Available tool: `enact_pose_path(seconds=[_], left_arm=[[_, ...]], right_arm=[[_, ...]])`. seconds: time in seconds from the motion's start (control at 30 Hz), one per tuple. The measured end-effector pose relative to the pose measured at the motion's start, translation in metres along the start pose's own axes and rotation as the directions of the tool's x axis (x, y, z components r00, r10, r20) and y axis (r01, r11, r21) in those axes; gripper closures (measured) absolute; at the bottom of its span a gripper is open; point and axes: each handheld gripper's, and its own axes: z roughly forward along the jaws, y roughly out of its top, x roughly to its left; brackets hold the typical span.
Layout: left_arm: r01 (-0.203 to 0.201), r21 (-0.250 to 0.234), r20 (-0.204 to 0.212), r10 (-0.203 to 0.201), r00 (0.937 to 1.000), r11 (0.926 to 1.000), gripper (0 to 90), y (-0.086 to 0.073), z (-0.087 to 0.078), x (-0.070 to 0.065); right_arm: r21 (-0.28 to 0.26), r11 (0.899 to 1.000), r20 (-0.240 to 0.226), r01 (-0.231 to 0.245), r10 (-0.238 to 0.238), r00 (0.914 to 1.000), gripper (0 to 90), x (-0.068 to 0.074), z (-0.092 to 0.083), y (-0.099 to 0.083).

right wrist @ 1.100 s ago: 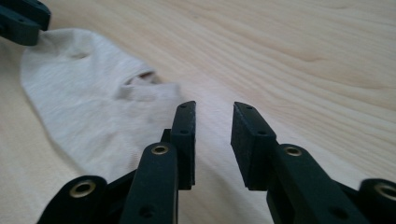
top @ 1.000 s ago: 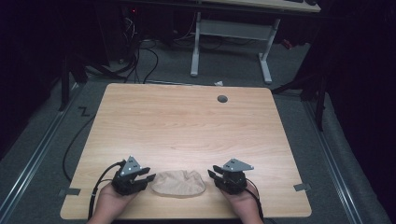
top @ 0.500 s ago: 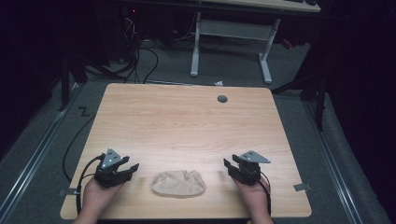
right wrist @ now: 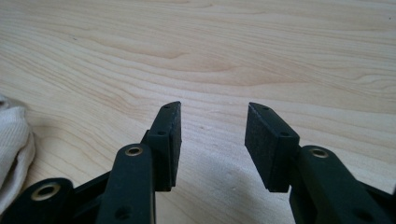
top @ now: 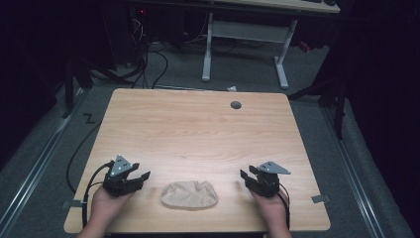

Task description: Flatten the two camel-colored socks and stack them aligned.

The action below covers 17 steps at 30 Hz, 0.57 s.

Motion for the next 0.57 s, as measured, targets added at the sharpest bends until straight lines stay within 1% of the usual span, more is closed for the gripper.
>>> enact_pose_path(seconds=[0.1, 0.2, 0.3, 0.33, 0.37, 0.4, 0.43, 0.47, 0.57], left_arm=[[-0.015, 0.021, 0.004, 0.014, 0.9999, 0.9997, 44.6, -0.001, 0.003, -0.002], [-0.017, 0.024, 0.007, 0.017, 0.9998, 0.9996, 44.3, -0.004, 0.001, -0.004], [-0.016, 0.022, 0.002, 0.016, 0.9999, 0.9996, 44.3, -0.005, -0.005, -0.003], [-0.008, 0.011, 0.001, 0.008, 1.0, 0.9999, 44.2, -0.006, -0.008, -0.002], [-0.001, 0.007, 0.004, 0.001, 1.0, 1.0, 44.3, -0.005, -0.01, -0.002], [0.001, 0.001, 0.004, -0.001, 1.0, 1.0, 44.3, -0.006, -0.012, -0.001], [0.0, -0.002, 0.003, 0.0, 1.0, 1.0, 44.3, -0.005, -0.013, -0.001], [0.002, -0.006, 0.0, -0.002, 1.0, 1.0, 44.3, -0.006, -0.014, -0.002], [-0.002, 0.006, 0.0, 0.002, 1.0, 1.0, 44.3, -0.008, -0.014, -0.002]], right_arm=[[-0.005, 1.0, 0.001, 0.012, -0.012, 0.9999, 56.0, 0.002, 0.0, 0.002], [-0.002, 1.0, 0.0, 0.02, -0.02, 0.9998, 56.1, 0.005, 0.0, 0.002], [-0.001, 1.0, -0.003, 0.013, -0.013, 0.9999, 56.1, 0.008, 0.001, 0.003], [-0.005, 1.0, -0.004, 0.016, -0.016, 0.9999, 56.1, 0.009, 0.001, 0.003], [-0.01, 0.999, -0.007, 0.036, -0.036, 0.9993, 56.1, 0.011, 0.002, 0.005], [-0.01, 0.999, -0.007, 0.036, -0.036, 0.9993, 56.1, 0.011, 0.002, 0.005], [-0.011, 0.999, -0.009, 0.048, -0.048, 0.9988, 56.1, 0.012, 0.002, 0.006], [-0.006, 0.999, -0.009, 0.044, -0.044, 0.999, 56.1, 0.014, 0.002, 0.006], [-0.005, 0.999, -0.017, 0.048, -0.048, 0.9987, 56.1, 0.016, 0.004, 0.007]])
